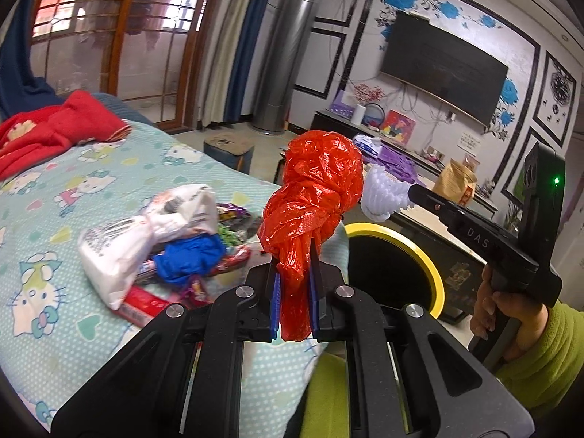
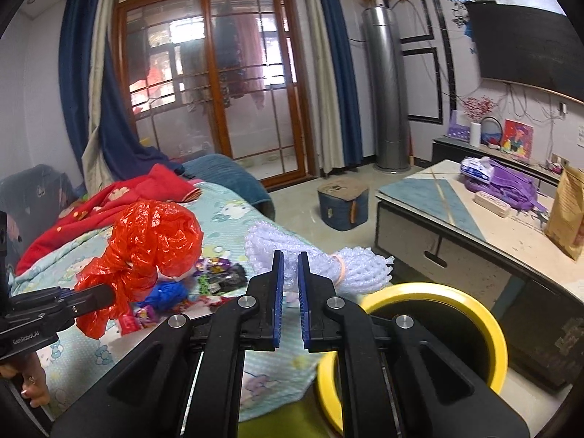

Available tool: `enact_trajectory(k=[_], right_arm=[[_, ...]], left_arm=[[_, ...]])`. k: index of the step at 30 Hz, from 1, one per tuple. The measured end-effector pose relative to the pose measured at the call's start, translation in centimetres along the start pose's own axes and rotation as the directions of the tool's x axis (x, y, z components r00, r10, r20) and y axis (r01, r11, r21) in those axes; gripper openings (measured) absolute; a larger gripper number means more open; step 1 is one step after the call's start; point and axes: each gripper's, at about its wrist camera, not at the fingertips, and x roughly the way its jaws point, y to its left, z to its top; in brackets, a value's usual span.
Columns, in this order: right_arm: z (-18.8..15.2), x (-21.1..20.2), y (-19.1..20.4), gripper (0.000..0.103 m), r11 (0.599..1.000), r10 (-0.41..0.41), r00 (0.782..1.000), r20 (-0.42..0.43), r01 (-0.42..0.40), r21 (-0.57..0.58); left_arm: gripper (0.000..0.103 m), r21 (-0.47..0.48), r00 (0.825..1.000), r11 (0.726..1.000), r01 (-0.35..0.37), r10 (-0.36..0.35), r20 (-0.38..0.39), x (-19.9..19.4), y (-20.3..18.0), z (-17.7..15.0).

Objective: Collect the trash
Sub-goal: 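Carry the red bag and white foam net over the yellow bin with both tools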

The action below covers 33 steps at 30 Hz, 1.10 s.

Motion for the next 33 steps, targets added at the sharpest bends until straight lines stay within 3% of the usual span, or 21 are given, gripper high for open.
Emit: enact_trajectory(k=[14, 33], right_arm=[[-1.0, -2.0, -4.8, 0.008, 0.993, -0.067, 0.997, -0.025, 0.069, 0.092], [-2.6, -2.2, -11.6, 0.008, 0.945, -0.08, 0.992, -0.099, 0.107, 0.308]], left_arm=[[0.007, 0.058, 0.996, 0.995, 0.079, -0.077, -0.035, 3.3, -3.8, -0.1], [0.007, 0.14, 0.977, 0.979, 0.145, -0.12, -0.176, 11.0, -9.7, -1.8]])
